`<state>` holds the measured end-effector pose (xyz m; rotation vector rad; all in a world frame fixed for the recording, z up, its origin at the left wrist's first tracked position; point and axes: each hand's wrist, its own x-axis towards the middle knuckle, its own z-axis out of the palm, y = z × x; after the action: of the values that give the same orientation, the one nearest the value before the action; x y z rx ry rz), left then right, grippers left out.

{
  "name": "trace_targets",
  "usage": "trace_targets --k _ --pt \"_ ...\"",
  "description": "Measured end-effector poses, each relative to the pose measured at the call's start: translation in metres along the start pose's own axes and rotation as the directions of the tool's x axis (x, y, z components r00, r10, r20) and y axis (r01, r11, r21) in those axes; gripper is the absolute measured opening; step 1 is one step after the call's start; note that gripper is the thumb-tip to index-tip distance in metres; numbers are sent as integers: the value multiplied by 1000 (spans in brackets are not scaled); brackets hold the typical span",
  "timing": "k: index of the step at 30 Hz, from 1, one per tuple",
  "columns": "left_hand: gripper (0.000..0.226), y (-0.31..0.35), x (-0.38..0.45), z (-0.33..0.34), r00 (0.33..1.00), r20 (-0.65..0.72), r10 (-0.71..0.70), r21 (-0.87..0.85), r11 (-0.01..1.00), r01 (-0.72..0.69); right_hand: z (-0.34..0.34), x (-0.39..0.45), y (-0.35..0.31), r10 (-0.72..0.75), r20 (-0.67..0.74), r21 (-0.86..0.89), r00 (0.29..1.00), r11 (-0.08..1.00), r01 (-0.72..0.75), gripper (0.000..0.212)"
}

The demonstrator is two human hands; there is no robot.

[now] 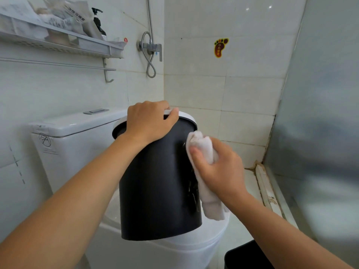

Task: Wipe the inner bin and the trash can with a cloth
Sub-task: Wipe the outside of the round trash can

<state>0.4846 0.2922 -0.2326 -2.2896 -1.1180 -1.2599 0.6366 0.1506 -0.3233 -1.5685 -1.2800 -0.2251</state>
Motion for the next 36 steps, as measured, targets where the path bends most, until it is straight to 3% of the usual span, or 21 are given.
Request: trace_targets --k 4,8,11,13,16,19,21,25,30,33,36 --pt "46 -3 -2 0 1000 -11 -13 -78 997 12 4 20 -9 208 -81 148 975 970 -195 33" --pt "47 -4 -1 0 999 -1 -38 -92 995 38 21 21 -18 187 92 92 978 976 -195 41" --pt "44 -17 -1 -1 997 -14 -71 -130 989 69 14 22 -19 114 267 156 957 975 -160 41" --pt "46 -24 -1 -1 996 -16 -82 -150 986 79 7 21 -14 79 318 197 945 969 -147 52" --pt "51 -26 -1 1 996 -18 -88 -165 983 84 2 22 -6 186 321 361 929 883 -301 74" --pt "46 -20 -1 1 997 2 -83 -174 981 82 3 21 2 202 336 472 920 809 -350 49" --pt "41 -16 0 1 997 16 -82 -169 982 83 5 19 1 219 341 519 914 767 -377 48" --pt "41 -15 0 1 997 7 -76 -146 986 76 13 14 -6 229 240 440 943 840 -316 60" --pt "48 -16 -1 0 998 -10 -68 -116 991 66 17 7 -19 117 43 160 992 979 -122 62" --pt "44 -16 -1 -1 998 -10 -63 -118 991 61 15 2 -21 25 -41 119 999 993 -20 59" --pt "44 -17 -1 -1 998 -8 -68 -124 990 66 9 3 -20 19 -39 106 999 994 -15 57"
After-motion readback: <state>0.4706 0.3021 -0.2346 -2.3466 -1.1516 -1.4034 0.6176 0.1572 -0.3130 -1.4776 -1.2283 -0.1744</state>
